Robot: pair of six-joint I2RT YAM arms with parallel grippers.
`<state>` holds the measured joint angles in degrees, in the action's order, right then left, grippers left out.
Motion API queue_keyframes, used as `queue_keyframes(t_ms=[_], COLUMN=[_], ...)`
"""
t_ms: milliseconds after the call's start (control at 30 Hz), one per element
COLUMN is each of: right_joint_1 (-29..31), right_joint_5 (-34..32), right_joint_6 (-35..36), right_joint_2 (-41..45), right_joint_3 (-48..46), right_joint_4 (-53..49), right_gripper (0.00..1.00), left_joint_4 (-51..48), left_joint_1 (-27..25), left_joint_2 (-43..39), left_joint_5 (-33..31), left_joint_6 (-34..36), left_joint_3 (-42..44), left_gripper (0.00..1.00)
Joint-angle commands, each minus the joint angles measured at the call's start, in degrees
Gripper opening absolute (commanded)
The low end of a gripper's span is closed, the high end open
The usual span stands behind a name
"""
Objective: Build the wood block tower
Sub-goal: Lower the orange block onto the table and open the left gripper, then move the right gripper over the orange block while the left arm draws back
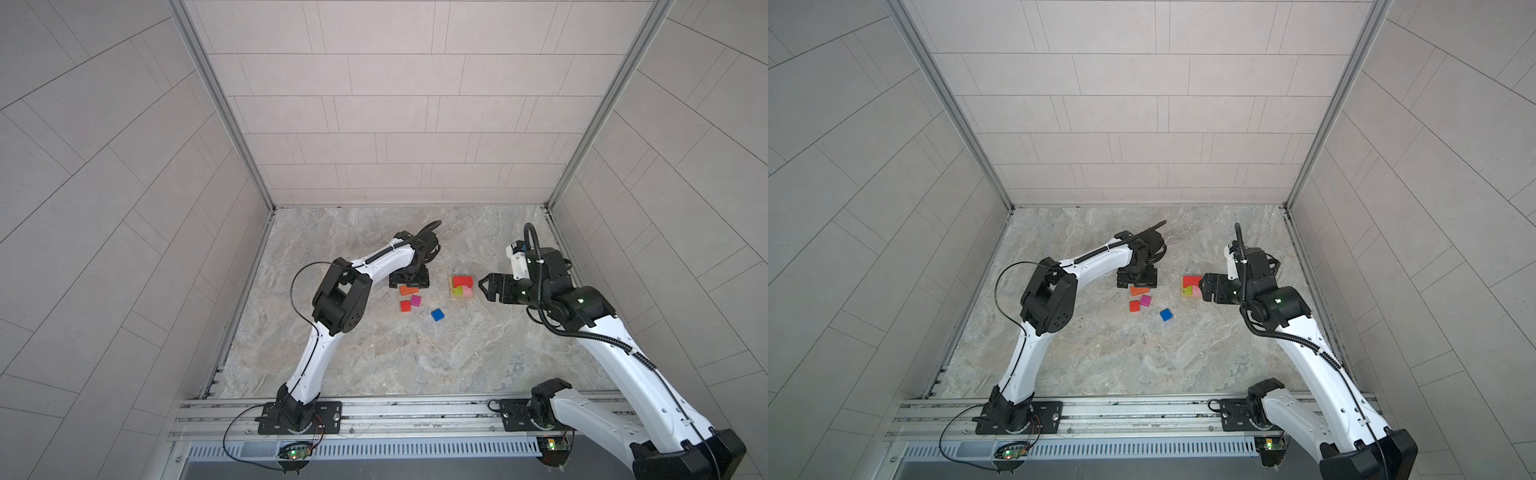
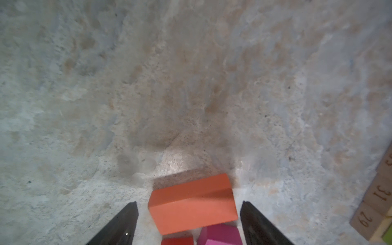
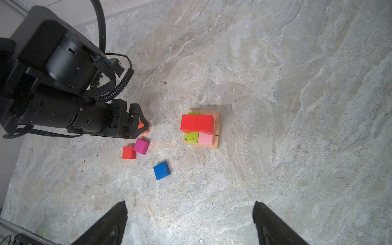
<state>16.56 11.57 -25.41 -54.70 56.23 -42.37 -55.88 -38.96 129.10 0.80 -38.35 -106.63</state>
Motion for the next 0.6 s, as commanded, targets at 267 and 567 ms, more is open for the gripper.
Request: queue_keyframes(t_ms=[267, 567], right_joint_1=[10.2, 20.1], right_joint_5=[-9.4, -17.7], right_joint_6=[-3.5, -7.0], right_joint_2=[-5.3, -14.1], right_joint_3=[5.7, 10.2], right_joint_4=[-0.7, 0.7], right_gripper=[0.94, 0.96], left_joint_4=[-2.1, -0.6], left_joint_1=[2.2, 11.0], left_joint_2=[-14.6, -27.5], left_joint_5=[3.3, 9.0], left_joint_6=[6.0, 10.2], left_joint_3=[3.9, 13.3], left_gripper=[0.84, 0.83])
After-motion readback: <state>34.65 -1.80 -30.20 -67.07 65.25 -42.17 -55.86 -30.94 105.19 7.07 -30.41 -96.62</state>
